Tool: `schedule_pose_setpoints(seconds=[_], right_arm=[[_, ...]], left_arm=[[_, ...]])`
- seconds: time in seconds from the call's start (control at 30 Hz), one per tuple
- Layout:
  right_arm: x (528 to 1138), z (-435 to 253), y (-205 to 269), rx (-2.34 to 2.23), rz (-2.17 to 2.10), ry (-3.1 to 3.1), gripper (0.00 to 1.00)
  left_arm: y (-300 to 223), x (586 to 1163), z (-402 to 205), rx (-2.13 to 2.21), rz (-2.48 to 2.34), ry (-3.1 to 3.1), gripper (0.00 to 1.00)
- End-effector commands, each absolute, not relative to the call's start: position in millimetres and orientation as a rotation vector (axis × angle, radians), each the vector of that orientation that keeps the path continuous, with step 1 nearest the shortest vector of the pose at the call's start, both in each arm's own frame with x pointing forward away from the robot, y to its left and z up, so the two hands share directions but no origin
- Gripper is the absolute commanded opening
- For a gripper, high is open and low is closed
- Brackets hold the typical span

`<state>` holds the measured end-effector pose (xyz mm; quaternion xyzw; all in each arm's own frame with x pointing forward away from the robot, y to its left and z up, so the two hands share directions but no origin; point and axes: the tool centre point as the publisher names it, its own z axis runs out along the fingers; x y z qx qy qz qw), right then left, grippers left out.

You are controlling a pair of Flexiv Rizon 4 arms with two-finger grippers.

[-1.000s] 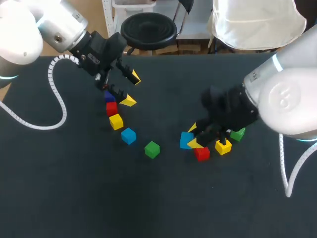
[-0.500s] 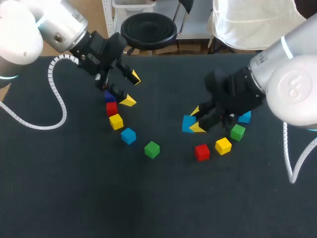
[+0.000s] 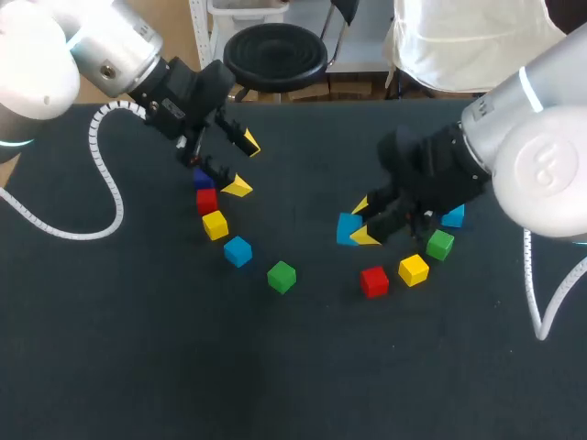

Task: Place the blue cubes, place green cubes on the blue cubes, place the yellow cubes on the green cubes, then place the red cubes on the yellow cubes, and place purple cube on the red cubes.

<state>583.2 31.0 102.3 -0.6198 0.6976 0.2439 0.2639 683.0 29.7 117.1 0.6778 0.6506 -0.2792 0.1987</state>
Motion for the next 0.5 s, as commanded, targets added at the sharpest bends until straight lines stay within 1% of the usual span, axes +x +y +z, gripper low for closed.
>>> schedule_pose_setpoints(seconds=[0.03, 0.33, 0.5], right_arm=[[583, 103, 31, -1.674, 0.658, 1.886, 0.0], [620, 101, 50, -1.743, 0.685, 1.846, 0.0], [623, 85, 49, -1.71, 0.724, 1.943, 0.0]], left_arm=[[29, 684, 117, 1.899, -0.781, 1.821, 1.0], [29, 684, 117, 1.899, -0.781, 1.821, 1.0], [29, 684, 117, 1.899, -0.781, 1.821, 1.0]])
